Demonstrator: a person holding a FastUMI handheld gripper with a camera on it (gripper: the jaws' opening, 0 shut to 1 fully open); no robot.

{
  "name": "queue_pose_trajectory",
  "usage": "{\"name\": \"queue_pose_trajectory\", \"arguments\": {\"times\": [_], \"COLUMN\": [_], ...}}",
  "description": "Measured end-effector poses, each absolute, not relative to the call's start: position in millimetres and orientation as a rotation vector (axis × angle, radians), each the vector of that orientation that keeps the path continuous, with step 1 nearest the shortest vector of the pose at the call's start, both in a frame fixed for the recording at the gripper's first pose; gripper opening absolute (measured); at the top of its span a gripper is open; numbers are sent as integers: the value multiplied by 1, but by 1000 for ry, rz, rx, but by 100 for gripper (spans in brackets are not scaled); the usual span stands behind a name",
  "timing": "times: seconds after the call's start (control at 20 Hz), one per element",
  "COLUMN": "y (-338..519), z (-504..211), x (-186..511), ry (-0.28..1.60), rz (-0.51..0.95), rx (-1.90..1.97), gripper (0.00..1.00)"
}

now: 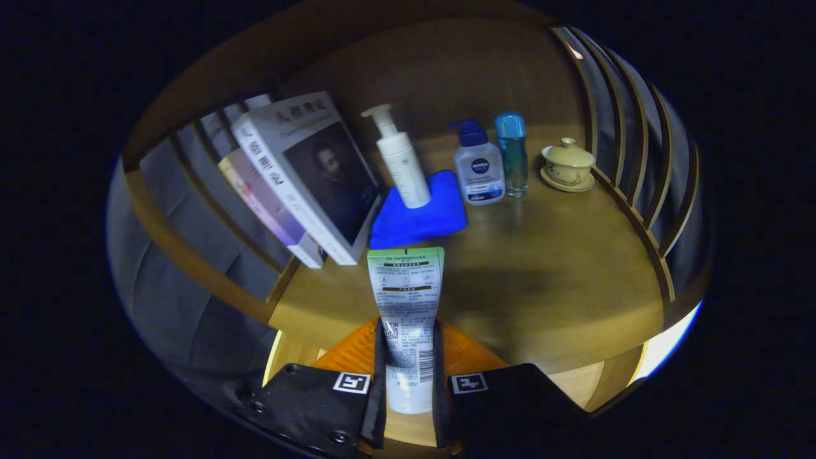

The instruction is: Pull open the drawer, take out the items inside it, and place them on the countertop above the cabinet.

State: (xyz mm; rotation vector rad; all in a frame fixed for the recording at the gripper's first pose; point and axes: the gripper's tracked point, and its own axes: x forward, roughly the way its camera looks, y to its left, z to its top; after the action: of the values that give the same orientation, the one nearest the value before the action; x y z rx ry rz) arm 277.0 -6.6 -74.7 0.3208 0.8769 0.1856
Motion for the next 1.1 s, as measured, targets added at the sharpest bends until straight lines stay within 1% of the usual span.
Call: {"name": "queue_pose_trajectory", "arguments": {"times": [0.05,0.15,0.3,0.4,0.55,0.7,0.8,1.0,1.1], "y": [-8,-10,-8,-9,-12,-12,-14,-22,-19], "z": [-77,-86,-95,-97,-101,-89,-70,-36,-28], "x": [284,297,308,315,320,316,310,274,249], "ry": [881,893,882,856,830,786,726,567,504], "rz": [172,151,124,105,101,94,97,82,81], "rx": [340,360,370,364,320,275,249,144,150], "gripper": [32,36,37,44,49,54,69,98,98]}}
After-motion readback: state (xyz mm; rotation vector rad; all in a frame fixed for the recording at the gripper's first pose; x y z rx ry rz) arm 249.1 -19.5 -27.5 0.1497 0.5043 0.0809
